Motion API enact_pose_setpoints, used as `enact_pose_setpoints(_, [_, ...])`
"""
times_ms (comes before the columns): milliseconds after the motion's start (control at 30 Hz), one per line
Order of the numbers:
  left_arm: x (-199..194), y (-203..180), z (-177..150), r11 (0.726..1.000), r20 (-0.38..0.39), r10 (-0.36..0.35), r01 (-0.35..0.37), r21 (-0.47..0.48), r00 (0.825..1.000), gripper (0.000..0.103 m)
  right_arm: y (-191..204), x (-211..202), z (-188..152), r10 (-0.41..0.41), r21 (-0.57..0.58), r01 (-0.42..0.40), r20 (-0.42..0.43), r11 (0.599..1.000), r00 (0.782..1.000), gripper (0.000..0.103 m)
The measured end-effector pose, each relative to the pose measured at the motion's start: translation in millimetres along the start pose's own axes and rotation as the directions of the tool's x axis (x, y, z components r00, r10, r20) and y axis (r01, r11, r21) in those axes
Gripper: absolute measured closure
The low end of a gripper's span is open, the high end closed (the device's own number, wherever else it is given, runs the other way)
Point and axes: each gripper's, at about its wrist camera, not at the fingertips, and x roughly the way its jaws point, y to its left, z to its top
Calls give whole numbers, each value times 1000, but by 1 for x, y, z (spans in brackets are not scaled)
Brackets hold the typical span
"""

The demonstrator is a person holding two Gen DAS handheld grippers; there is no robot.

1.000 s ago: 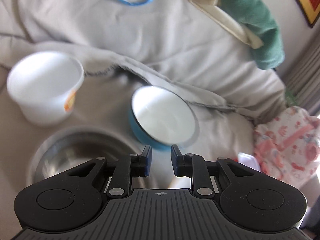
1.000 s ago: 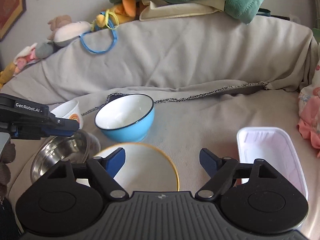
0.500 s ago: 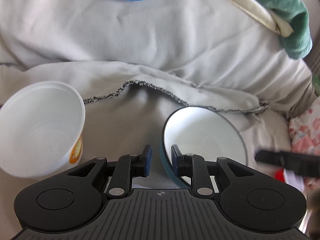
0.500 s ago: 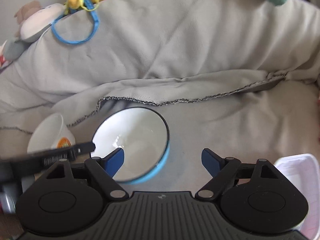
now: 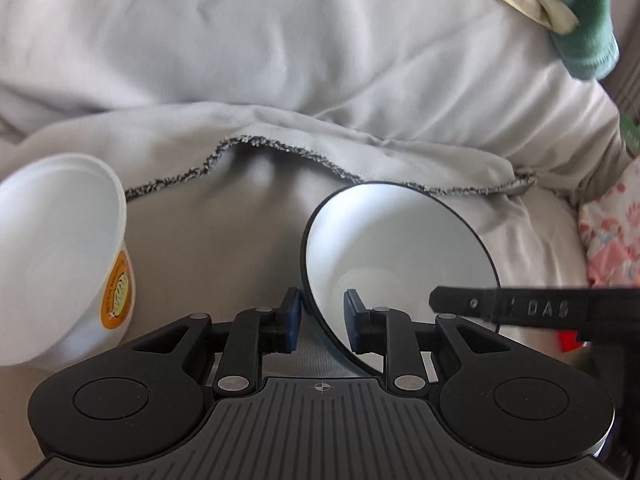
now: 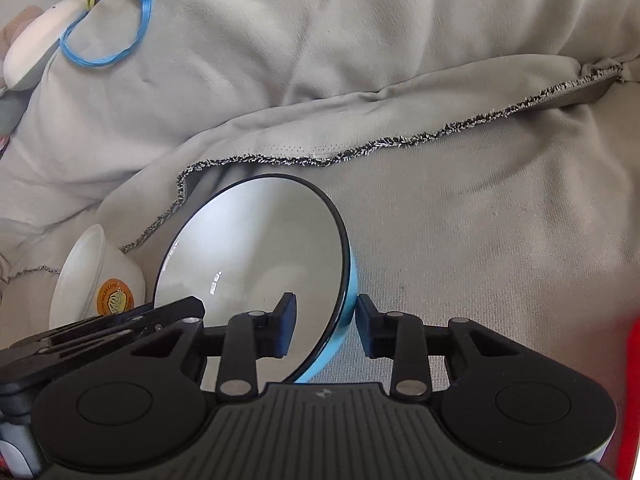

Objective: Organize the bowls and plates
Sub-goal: 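Close the left tool on the rim of the blue bowl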

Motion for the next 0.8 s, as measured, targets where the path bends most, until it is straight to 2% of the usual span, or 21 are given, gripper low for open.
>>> enact_pose_setpoints(100, [-6, -7, -2, 1000, -26, -21, 21, 7, 999, 77, -5, -10, -1, 0, 11, 0, 13, 1000, 1000, 71])
enact_pose_setpoints(267, [-5, -10, -6, 996, -84, -93, 92, -16, 992, 73, -8, -25, -1, -49, -14, 50, 51, 999, 997, 70])
enact_pose_setpoints(400, [3, -7, 0, 996, -64, -83, 80, -42, 995, 75, -12, -22, 0, -40, -9, 41, 40, 999, 998, 70])
enact_pose_setpoints(467, [11, -5, 4, 998, -51, -53, 51, -42, 997, 76, -13, -17, -1, -27, -5, 27, 26, 1000, 999, 70])
enact_pose_setpoints(567, [24, -7, 10, 1000, -42, 12, -12, -18, 999, 77, -16, -4, -3, -7, 24, 7, -20, 1000, 1000, 70])
enact_pose_setpoints(633, [27, -10, 13, 1000, -37, 10, -10, -2, 999, 81, -16, 4, -5, 4, 36, -3, -41, 999, 999, 70])
enact_pose_setpoints(700, [27, -15, 11, 1000, -39, -16, 17, 23, 999, 76, -13, 8, -7, -7, 19, 8, -38, 1000, 999, 70])
enact_pose_setpoints(800, [24, -26, 6, 996, -19, 24, -22, 88, 1000, 78, -11, 10, -7, -17, 7, 17, -34, 1000, 999, 70])
